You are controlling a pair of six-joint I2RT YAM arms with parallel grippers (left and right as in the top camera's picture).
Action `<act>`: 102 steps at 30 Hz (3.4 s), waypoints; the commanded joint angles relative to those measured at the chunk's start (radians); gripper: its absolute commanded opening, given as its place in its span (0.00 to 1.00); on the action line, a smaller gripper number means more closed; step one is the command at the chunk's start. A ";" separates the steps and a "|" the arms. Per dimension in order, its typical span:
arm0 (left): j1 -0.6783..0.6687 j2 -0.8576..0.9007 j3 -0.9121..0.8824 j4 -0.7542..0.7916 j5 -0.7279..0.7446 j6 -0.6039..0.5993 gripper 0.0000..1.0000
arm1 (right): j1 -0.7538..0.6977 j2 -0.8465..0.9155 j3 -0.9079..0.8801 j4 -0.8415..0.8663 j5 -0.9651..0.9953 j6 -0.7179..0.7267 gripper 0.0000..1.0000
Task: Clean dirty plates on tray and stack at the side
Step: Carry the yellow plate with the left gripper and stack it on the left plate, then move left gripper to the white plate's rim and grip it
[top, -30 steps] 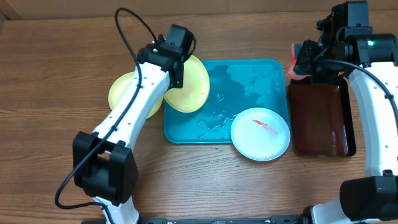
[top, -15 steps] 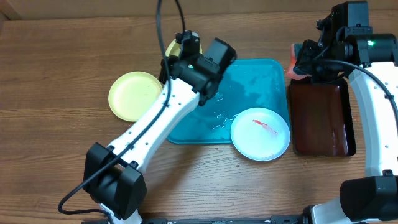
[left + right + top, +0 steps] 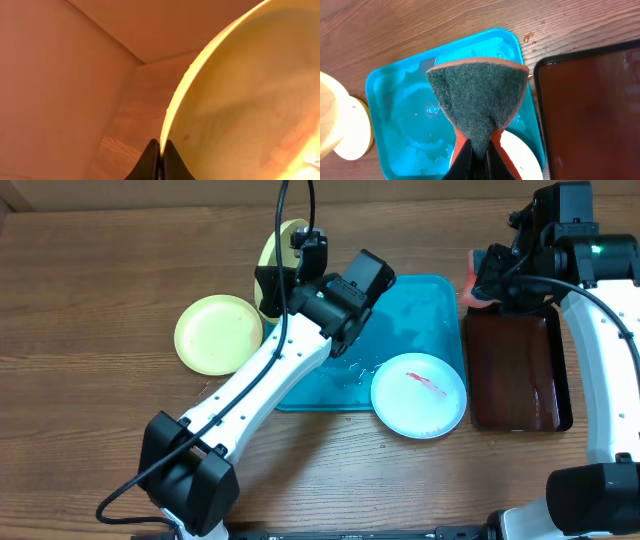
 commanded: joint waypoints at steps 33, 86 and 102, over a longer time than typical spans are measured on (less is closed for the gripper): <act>0.367 -0.143 0.030 -0.142 0.951 -0.055 0.04 | -0.003 -0.034 0.008 0.009 -0.002 -0.005 0.04; 0.484 -0.126 -0.272 0.200 1.537 0.042 0.51 | -0.003 -0.034 0.008 0.010 -0.003 -0.004 0.04; 0.090 0.094 -0.274 0.274 1.700 -0.132 0.51 | -0.003 -0.034 0.008 -0.003 -0.002 -0.008 0.04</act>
